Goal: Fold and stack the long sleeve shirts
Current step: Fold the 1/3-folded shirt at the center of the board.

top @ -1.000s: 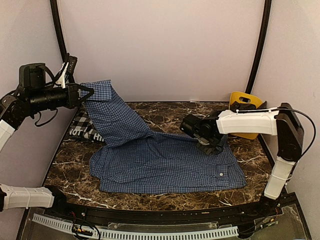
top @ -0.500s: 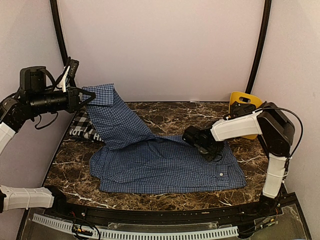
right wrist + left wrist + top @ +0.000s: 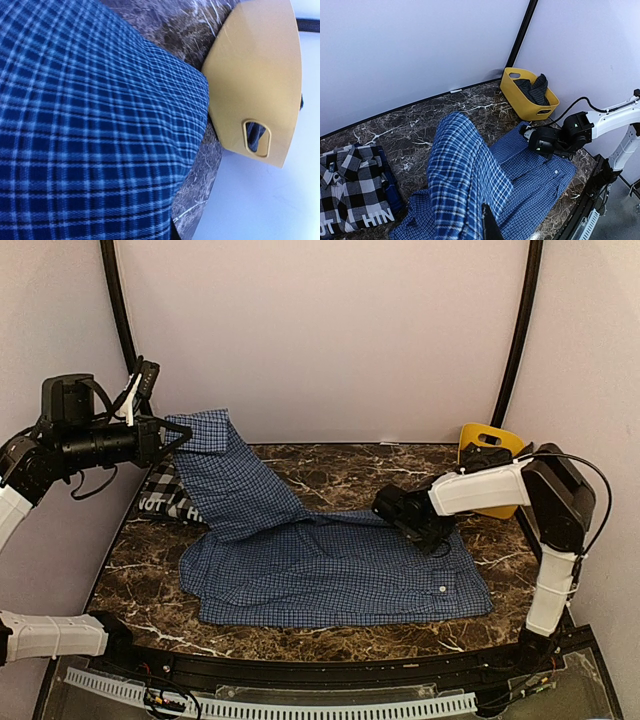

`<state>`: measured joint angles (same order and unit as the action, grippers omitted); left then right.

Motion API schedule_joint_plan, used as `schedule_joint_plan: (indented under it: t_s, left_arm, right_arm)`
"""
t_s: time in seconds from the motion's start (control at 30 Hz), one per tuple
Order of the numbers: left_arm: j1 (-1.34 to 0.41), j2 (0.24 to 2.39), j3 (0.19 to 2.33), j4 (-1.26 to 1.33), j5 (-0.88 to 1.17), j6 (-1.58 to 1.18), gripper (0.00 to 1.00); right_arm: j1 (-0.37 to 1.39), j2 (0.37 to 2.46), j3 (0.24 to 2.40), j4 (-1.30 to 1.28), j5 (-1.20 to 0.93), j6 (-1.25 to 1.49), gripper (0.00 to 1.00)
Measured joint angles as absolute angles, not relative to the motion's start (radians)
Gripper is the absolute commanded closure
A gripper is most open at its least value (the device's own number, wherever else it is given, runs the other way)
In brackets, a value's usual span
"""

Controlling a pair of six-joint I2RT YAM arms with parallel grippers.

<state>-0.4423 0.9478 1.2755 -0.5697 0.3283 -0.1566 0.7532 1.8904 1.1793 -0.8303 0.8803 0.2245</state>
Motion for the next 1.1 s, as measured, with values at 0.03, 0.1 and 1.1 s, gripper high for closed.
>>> schedule_joint_plan:
  t_s: [0.03,0.1,1.1]
  left_arm:
    - [-0.442,0.948,1.275,-0.570,0.328,-0.156,1.00]
    - [-0.442,0.948,1.275,-0.570,0.327,-0.153,1.00]
    - [-0.442,0.944,1.262,-0.671,0.405,-0.137,1.00]
  right_arm:
    - [0.753,1.885,1.179,-0.837,0.881,0.230,1.00]
    - [0.753,1.871,1.177,-0.854,0.882,0.245,1.00]
    - [0.849,1.808,1.221,-1.139,0.647,0.503,0.78]
